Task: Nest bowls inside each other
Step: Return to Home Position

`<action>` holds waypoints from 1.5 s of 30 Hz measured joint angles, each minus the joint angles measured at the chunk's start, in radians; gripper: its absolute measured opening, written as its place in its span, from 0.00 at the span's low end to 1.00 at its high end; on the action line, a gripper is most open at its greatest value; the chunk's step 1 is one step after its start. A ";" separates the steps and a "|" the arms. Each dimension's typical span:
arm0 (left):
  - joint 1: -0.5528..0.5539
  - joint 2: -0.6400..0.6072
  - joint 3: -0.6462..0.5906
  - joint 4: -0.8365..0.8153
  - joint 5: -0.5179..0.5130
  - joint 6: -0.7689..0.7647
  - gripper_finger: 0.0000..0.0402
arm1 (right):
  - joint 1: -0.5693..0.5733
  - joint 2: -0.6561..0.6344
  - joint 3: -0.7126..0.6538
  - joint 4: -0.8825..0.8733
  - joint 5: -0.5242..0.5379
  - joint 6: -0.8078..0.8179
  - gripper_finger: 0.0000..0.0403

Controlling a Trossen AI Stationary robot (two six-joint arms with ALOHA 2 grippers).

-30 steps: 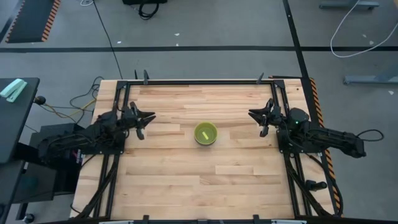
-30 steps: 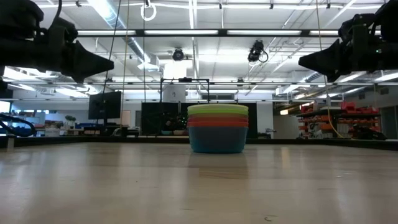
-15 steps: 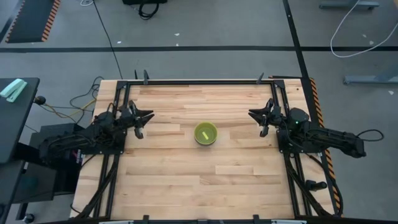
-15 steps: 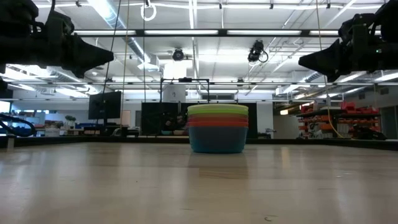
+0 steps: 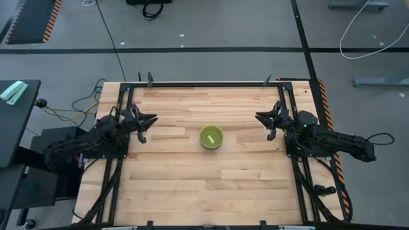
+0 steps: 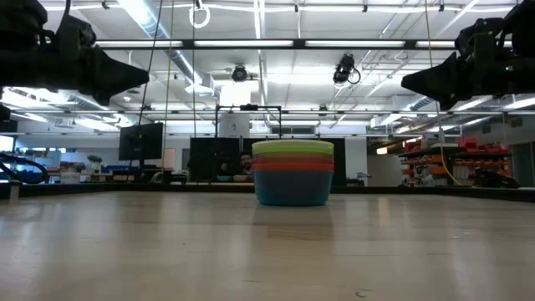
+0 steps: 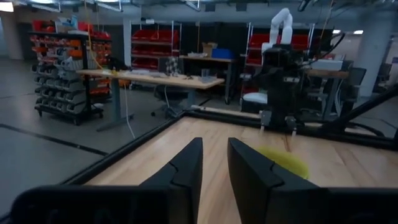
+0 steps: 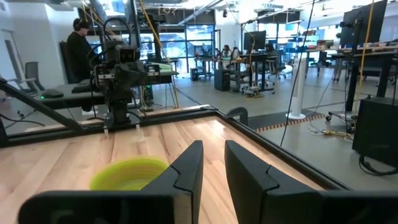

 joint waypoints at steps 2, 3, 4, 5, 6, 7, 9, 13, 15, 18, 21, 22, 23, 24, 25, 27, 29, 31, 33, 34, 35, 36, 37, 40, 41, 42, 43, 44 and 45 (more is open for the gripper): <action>0.000 0.000 0.000 -0.020 0.000 0.000 0.21 | 0.000 0.000 0.000 0.000 0.000 0.001 0.19; 0.000 0.000 0.000 -0.031 0.000 0.000 0.22 | 0.000 0.000 0.000 -0.002 0.000 0.004 0.19; 0.000 0.000 0.000 -0.041 -0.001 0.000 0.22 | 0.000 0.000 0.000 -0.006 0.000 0.003 0.19; 0.000 0.000 0.000 -0.051 -0.001 0.000 0.22 | 0.000 0.000 0.000 -0.015 0.000 0.003 0.19; 0.000 0.000 0.000 -0.058 -0.002 0.000 0.22 | 0.000 0.000 0.000 -0.026 0.000 0.000 0.18; 0.000 0.000 0.000 -0.062 -0.005 0.000 0.21 | 0.000 0.000 0.000 -0.039 0.000 -0.004 0.19; 0.000 0.000 0.000 -0.063 -0.011 0.000 0.20 | 0.000 0.000 0.000 -0.061 0.000 -0.008 0.19; 0.000 0.000 0.000 -0.064 -0.014 0.005 0.19 | 0.000 0.000 0.000 -0.085 0.000 -0.011 0.19; 0.000 0.000 0.000 -0.066 -0.015 0.005 0.20 | 0.000 0.000 0.000 -0.089 0.000 -0.016 0.19; 0.000 0.000 0.001 -0.069 -0.015 0.005 0.21 | 0.000 0.000 0.000 -0.108 0.000 -0.017 0.19; 0.000 0.000 0.001 -0.071 -0.015 0.005 0.22 | 0.000 0.000 0.000 -0.107 0.001 -0.018 0.19; 0.000 0.000 0.001 -0.072 -0.015 0.006 0.22 | 0.000 0.000 0.000 -0.108 0.001 -0.018 0.19; 0.000 0.000 0.001 -0.074 -0.015 0.007 0.22 | 0.000 0.000 0.000 -0.107 0.001 -0.018 0.19; 0.000 0.000 0.001 -0.076 -0.015 0.008 0.22 | 0.000 0.000 0.000 -0.107 0.001 -0.018 0.19; 0.000 0.000 0.001 -0.077 -0.015 0.008 0.22 | 0.000 0.000 0.000 -0.107 0.001 -0.018 0.19; 0.000 0.000 0.001 -0.078 -0.015 0.008 0.22 | 0.000 0.000 0.000 -0.107 0.001 -0.018 0.19; 0.000 0.000 0.001 -0.079 -0.015 0.008 0.21 | 0.000 0.000 0.000 -0.107 0.001 -0.018 0.19; 0.000 0.001 0.001 -0.080 -0.016 0.008 0.20 | 0.000 0.000 0.000 -0.107 0.001 -0.019 0.19; 0.000 0.002 0.001 -0.080 -0.016 0.008 0.20 | 0.000 0.000 0.000 -0.107 0.001 -0.027 0.19; 0.000 0.003 0.001 -0.080 -0.016 0.008 0.19 | 0.000 0.000 0.000 -0.107 0.001 -0.034 0.19; 0.000 0.002 0.001 -0.080 -0.016 0.009 0.19 | 0.000 0.000 0.000 -0.107 0.001 -0.039 0.19; 0.000 0.002 0.001 -0.080 -0.016 0.016 0.20 | 0.000 0.000 0.000 -0.107 0.001 -0.042 0.19; 0.000 0.002 0.001 -0.080 -0.016 0.024 0.20 | 0.000 0.000 0.000 -0.107 0.001 -0.043 0.19; 0.000 0.002 0.001 -0.080 -0.017 0.053 0.21 | 0.000 0.000 0.000 -0.106 0.001 -0.052 0.19; 0.000 0.002 0.001 -0.080 -0.018 0.055 0.21 | 0.000 0.000 0.000 -0.106 0.001 -0.065 0.19; 0.000 0.002 0.001 -0.080 -0.018 0.055 0.21 | 0.000 0.002 0.000 -0.106 0.001 -0.071 0.19; 0.000 0.002 0.001 -0.080 -0.018 0.054 0.21 | 0.000 0.004 0.000 -0.106 0.001 -0.073 0.19; 0.000 0.002 0.001 -0.080 -0.018 0.052 0.22 | 0.000 0.007 0.000 -0.106 0.001 -0.078 0.18; 0.000 0.002 0.001 -0.080 -0.018 0.051 0.22 | 0.000 0.012 0.000 -0.105 0.001 -0.085 0.19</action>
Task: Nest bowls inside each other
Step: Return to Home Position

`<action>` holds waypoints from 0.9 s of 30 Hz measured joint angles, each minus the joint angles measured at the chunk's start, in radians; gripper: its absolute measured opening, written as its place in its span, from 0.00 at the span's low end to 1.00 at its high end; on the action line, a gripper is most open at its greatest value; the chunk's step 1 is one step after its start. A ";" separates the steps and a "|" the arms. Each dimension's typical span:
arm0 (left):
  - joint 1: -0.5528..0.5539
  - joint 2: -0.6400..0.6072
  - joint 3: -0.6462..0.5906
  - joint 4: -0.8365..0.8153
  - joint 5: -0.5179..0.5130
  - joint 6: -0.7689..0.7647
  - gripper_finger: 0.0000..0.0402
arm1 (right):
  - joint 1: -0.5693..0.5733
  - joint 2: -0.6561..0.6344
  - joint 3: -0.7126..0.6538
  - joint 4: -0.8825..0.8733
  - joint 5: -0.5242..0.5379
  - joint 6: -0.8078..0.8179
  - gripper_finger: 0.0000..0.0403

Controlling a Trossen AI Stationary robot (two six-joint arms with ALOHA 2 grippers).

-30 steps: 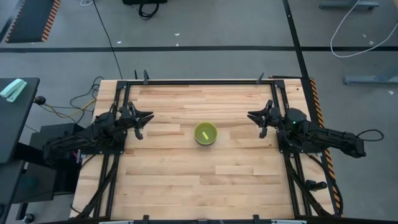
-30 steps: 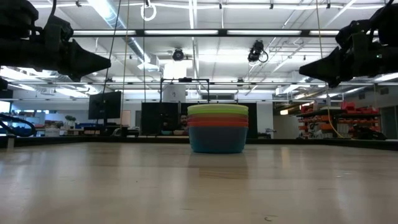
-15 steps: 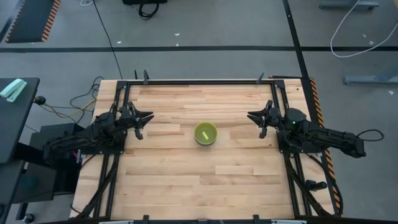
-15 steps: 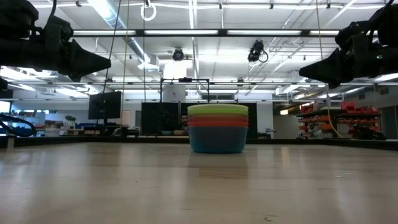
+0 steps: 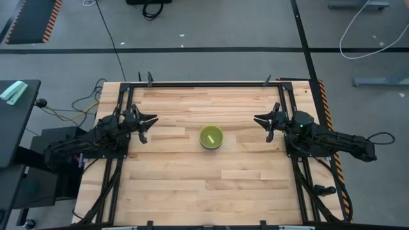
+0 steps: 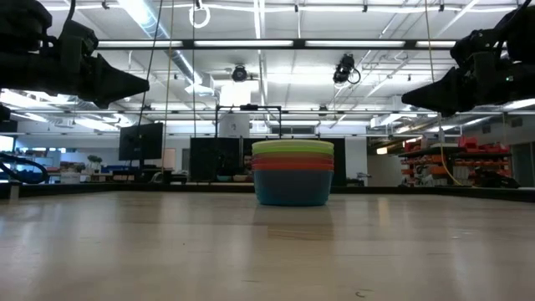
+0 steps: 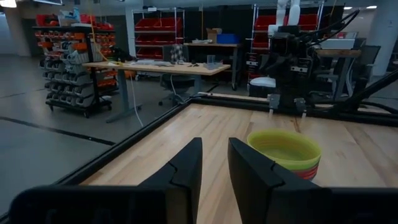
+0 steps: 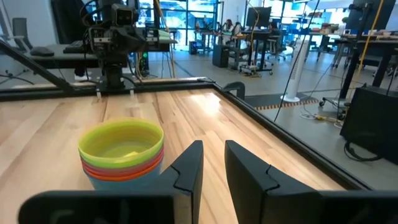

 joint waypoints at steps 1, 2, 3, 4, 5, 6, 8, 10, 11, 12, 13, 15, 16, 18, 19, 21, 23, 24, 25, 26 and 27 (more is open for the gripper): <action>0.000 0.000 0.000 0.001 0.000 0.000 0.22 | 0.000 0.005 0.000 0.000 0.000 -0.002 0.19; 0.000 0.000 0.000 0.006 0.000 0.000 0.21 | 0.000 0.012 0.000 0.000 0.000 -0.002 0.19; 0.000 0.000 0.000 0.013 0.000 -0.001 0.21 | 0.000 0.017 0.000 -0.001 0.000 0.001 0.19; 0.000 0.000 0.000 0.017 -0.002 -0.001 0.21 | 0.000 0.020 0.000 -0.002 0.000 0.012 0.19; 0.000 0.000 0.000 0.020 -0.005 -0.001 0.20 | 0.000 0.021 0.000 -0.002 0.000 0.020 0.19; 0.000 0.000 0.000 0.023 -0.007 -0.001 0.20 | 0.000 0.021 0.000 -0.001 0.000 0.025 0.19; 0.000 0.000 0.000 0.026 -0.009 -0.001 0.19 | 0.000 0.021 0.000 0.005 0.000 0.038 0.19; 0.000 0.000 0.000 0.028 -0.008 -0.001 0.20 | 0.000 0.021 0.000 0.018 0.000 0.041 0.19; 0.000 0.000 0.000 0.031 -0.008 -0.001 0.20 | 0.000 0.020 0.000 0.024 0.000 0.041 0.19; 0.000 0.000 0.000 0.034 -0.008 -0.001 0.20 | 0.000 0.020 0.000 0.028 0.000 0.041 0.19; 0.000 0.000 0.000 0.034 -0.007 -0.001 0.21 | 0.000 0.020 0.000 0.035 0.000 0.040 0.19; 0.000 0.000 0.000 0.035 -0.005 -0.001 0.21 | 0.000 0.020 0.000 0.041 0.000 0.035 0.19; 0.000 0.000 0.000 0.037 -0.004 -0.001 0.22 | 0.000 0.020 0.000 0.037 0.000 0.024 0.19; 0.000 0.000 0.000 0.040 -0.004 -0.001 0.22 | 0.000 0.020 0.000 0.025 0.000 0.001 0.19; 0.000 0.000 0.000 0.041 -0.003 -0.001 0.22 | 0.000 0.020 0.000 0.023 0.000 -0.009 0.19; 0.000 0.000 0.000 0.041 -0.003 -0.001 0.22 | 0.000 0.020 0.000 0.021 0.000 -0.017 0.19; 0.000 0.000 0.000 0.041 -0.001 -0.001 0.21 | 0.000 0.020 0.000 0.011 0.000 -0.018 0.19; 0.000 0.000 0.000 0.041 -0.001 -0.001 0.21 | 0.000 0.020 0.000 0.002 0.000 -0.019 0.19; 0.000 0.000 0.000 0.042 -0.001 -0.001 0.21 | 0.000 0.022 0.000 -0.003 0.000 -0.019 0.19; 0.000 0.000 0.000 0.042 -0.001 -0.001 0.20 | 0.000 0.027 0.000 -0.001 0.000 -0.020 0.19; 0.000 0.000 0.000 0.042 -0.001 -0.001 0.20 | 0.000 0.030 0.000 -0.001 0.000 -0.020 0.19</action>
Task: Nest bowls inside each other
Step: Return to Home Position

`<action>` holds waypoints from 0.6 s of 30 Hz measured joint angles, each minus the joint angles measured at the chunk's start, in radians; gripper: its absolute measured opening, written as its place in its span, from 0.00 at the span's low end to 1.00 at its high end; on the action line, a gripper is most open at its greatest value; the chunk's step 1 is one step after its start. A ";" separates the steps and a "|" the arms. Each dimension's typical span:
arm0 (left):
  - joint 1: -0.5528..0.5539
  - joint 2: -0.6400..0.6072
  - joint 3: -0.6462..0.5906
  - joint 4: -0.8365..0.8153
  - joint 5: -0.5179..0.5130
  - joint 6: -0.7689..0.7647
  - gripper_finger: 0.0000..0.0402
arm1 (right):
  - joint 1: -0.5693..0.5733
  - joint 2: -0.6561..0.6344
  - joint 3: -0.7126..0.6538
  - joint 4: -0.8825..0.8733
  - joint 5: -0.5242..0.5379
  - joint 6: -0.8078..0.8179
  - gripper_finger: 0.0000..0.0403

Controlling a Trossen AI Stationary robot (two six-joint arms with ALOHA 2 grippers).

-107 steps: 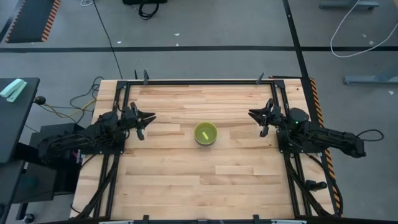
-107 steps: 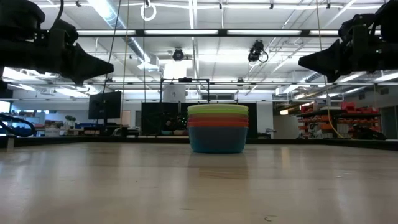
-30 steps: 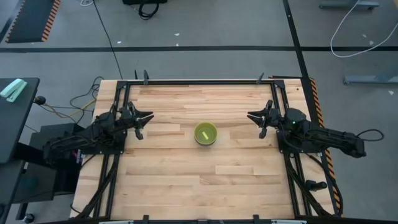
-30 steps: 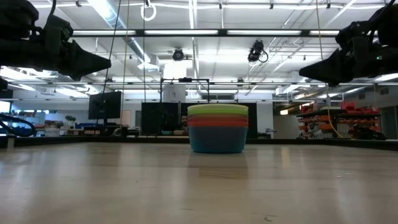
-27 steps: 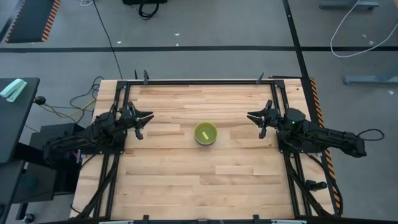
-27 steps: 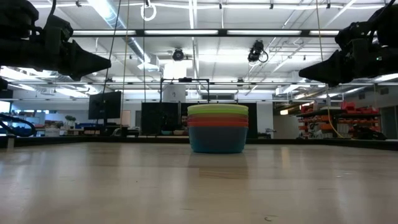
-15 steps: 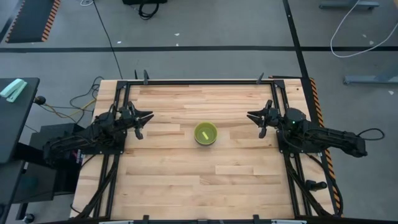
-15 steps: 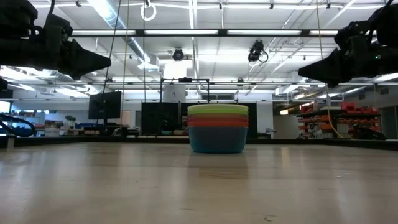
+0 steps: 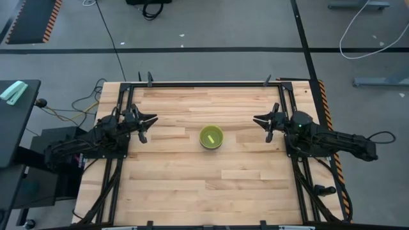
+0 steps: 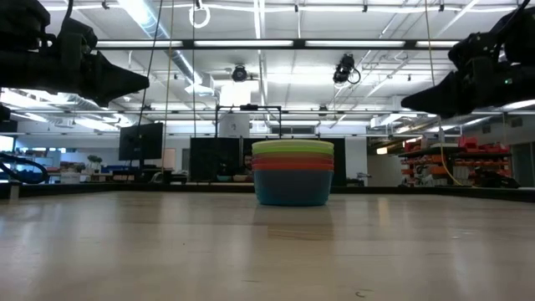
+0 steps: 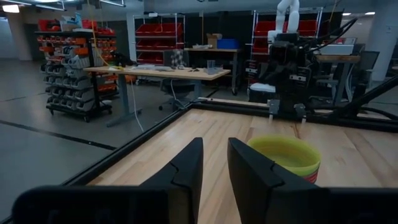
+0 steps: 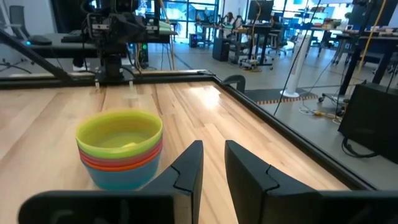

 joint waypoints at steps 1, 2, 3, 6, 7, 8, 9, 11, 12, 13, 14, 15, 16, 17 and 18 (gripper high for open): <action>0.000 0.000 0.000 0.000 0.000 0.000 0.20 | 0.000 0.004 0.000 -0.001 0.000 -0.003 0.19; 0.000 0.000 0.000 0.000 0.000 0.000 0.20 | 0.000 0.007 0.000 -0.001 0.000 -0.007 0.19; 0.000 0.000 0.000 0.000 0.000 0.000 0.20 | 0.000 0.009 0.000 -0.001 0.000 -0.008 0.19; 0.000 0.000 0.000 0.001 0.000 0.000 0.21 | 0.000 0.009 0.000 0.000 0.000 -0.007 0.19; 0.000 0.000 0.000 0.001 0.000 0.000 0.21 | 0.000 0.009 0.000 -0.001 0.000 -0.007 0.18; 0.000 0.000 0.000 0.001 0.000 0.000 0.22 | 0.000 0.009 0.000 0.000 0.000 -0.007 0.19; 0.000 0.000 0.000 0.001 0.000 0.000 0.22 | 0.000 0.009 0.000 0.000 0.000 -0.007 0.19; 0.000 0.000 0.000 0.002 0.000 0.000 0.22 | 0.000 0.009 0.000 0.000 0.000 -0.007 0.19; 0.000 0.000 0.000 0.002 0.000 0.000 0.22 | 0.000 0.009 0.000 0.000 0.000 -0.007 0.19; 0.000 0.000 0.000 0.002 0.000 0.000 0.22 | 0.000 0.009 0.000 0.000 0.000 -0.007 0.19; 0.000 0.000 0.000 0.002 0.001 0.000 0.22 | 0.000 0.009 0.000 0.000 0.000 -0.007 0.18; 0.000 0.000 0.000 0.002 0.000 0.000 0.21 | 0.000 0.009 0.000 0.000 0.000 -0.007 0.19; 0.000 0.000 0.000 0.002 0.000 0.000 0.21 | 0.000 0.009 0.000 0.000 0.000 -0.007 0.19; 0.000 0.000 0.000 0.002 0.001 0.000 0.21 | 0.000 0.009 0.000 0.000 0.000 -0.007 0.19; 0.000 0.000 0.000 0.002 0.001 0.000 0.20 | 0.000 0.009 0.000 0.000 0.000 -0.007 0.19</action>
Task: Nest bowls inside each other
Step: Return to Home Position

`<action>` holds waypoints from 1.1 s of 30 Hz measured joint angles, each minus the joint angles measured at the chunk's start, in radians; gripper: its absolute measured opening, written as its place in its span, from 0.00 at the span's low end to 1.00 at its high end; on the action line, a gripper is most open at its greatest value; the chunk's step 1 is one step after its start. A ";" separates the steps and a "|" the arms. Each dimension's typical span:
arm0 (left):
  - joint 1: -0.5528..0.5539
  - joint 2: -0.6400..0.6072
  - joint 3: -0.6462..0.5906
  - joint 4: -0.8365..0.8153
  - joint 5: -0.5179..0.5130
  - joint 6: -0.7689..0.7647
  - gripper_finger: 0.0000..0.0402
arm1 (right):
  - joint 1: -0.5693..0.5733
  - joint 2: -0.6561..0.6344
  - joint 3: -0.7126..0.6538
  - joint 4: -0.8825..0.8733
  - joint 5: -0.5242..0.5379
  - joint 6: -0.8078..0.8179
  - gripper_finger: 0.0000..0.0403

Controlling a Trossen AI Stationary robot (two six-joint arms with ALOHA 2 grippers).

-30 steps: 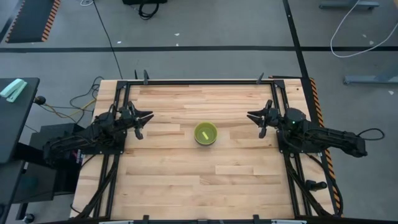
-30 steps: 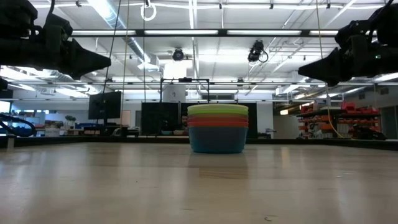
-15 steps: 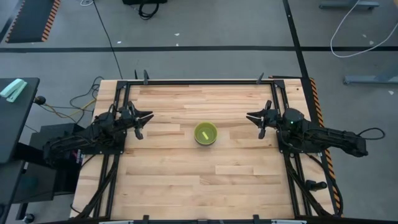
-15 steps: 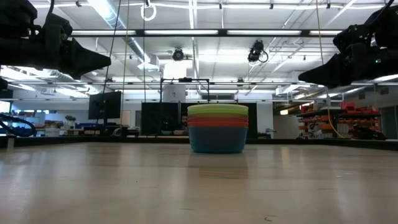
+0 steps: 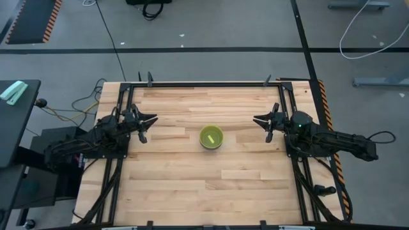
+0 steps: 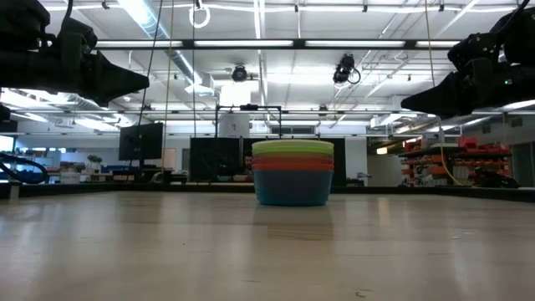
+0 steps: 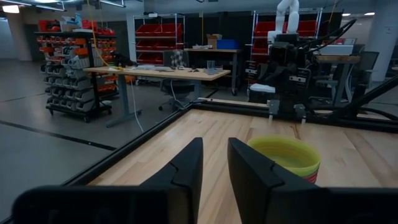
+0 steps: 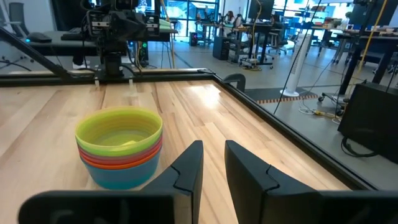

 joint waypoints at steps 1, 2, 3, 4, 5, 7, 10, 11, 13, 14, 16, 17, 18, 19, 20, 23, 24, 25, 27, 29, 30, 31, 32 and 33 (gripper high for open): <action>0.000 0.000 0.000 0.000 0.000 0.000 0.20 | 0.000 0.000 0.000 0.000 0.000 0.000 0.19; 0.000 0.000 0.000 0.000 0.000 0.000 0.20 | 0.000 0.000 0.000 0.000 0.000 0.000 0.19; 0.000 0.000 0.000 0.000 0.000 0.000 0.20 | 0.000 0.000 0.000 0.000 0.000 0.000 0.19; 0.000 0.000 0.000 0.000 0.000 0.000 0.19 | 0.000 0.000 0.000 0.000 0.000 0.000 0.19; 0.000 0.000 0.000 0.000 0.000 0.000 0.19 | 0.000 0.000 0.000 0.000 0.000 0.000 0.19; 0.000 0.000 0.000 0.000 0.000 0.000 0.20 | 0.000 0.000 0.000 0.000 0.000 0.000 0.19; 0.000 0.000 0.000 0.000 0.000 0.000 0.21 | 0.000 0.000 0.000 0.000 0.000 0.000 0.19; 0.000 0.000 0.000 0.000 0.000 0.000 0.21 | 0.000 0.000 0.000 0.000 0.000 0.000 0.19; 0.000 0.000 0.000 0.000 0.000 0.000 0.22 | 0.000 0.000 0.000 0.000 0.000 0.000 0.18; 0.000 0.000 0.000 0.000 0.000 0.000 0.22 | 0.000 0.000 0.000 0.000 0.000 0.000 0.19; 0.000 0.000 0.000 0.000 0.000 0.000 0.22 | 0.000 0.000 0.000 0.000 0.000 0.000 0.19; 0.000 0.000 0.000 0.000 0.000 0.000 0.21 | 0.000 0.000 0.000 0.000 0.000 0.000 0.19; 0.000 0.000 0.000 0.000 0.000 0.000 0.21 | 0.000 0.000 0.000 0.000 0.000 0.000 0.18; 0.000 0.000 0.000 0.000 0.000 0.000 0.21 | 0.000 0.000 0.000 0.000 0.000 0.000 0.19; 0.000 0.000 0.000 0.000 0.000 0.000 0.20 | 0.000 0.000 0.000 0.000 0.000 0.000 0.19; 0.000 0.000 0.000 0.000 0.000 0.000 0.19 | 0.000 0.000 0.000 0.000 0.000 0.000 0.19; 0.000 0.000 0.000 0.000 0.000 0.000 0.19 | 0.000 0.000 0.000 0.000 0.000 0.000 0.19; 0.000 0.000 0.000 0.000 0.000 0.000 0.20 | 0.000 0.000 0.000 0.000 0.000 0.000 0.19; 0.000 0.000 0.000 0.000 0.000 0.000 0.20 | 0.000 0.000 0.000 0.000 0.000 0.000 0.18; 0.000 0.000 0.000 0.000 0.000 0.000 0.21 | 0.000 0.000 0.000 0.000 0.000 0.000 0.19; 0.000 0.000 0.000 0.000 0.000 0.000 0.21 | 0.000 0.000 0.000 0.000 0.000 0.000 0.19; 0.000 0.000 0.000 0.000 0.000 0.000 0.22 | 0.000 0.000 0.000 0.000 0.000 0.000 0.19; 0.000 0.000 0.000 0.000 0.000 0.000 0.22 | 0.000 0.000 0.000 0.000 0.000 0.000 0.18; 0.000 0.000 0.000 0.000 0.000 0.000 0.22 | 0.000 0.000 0.000 0.000 0.000 0.000 0.19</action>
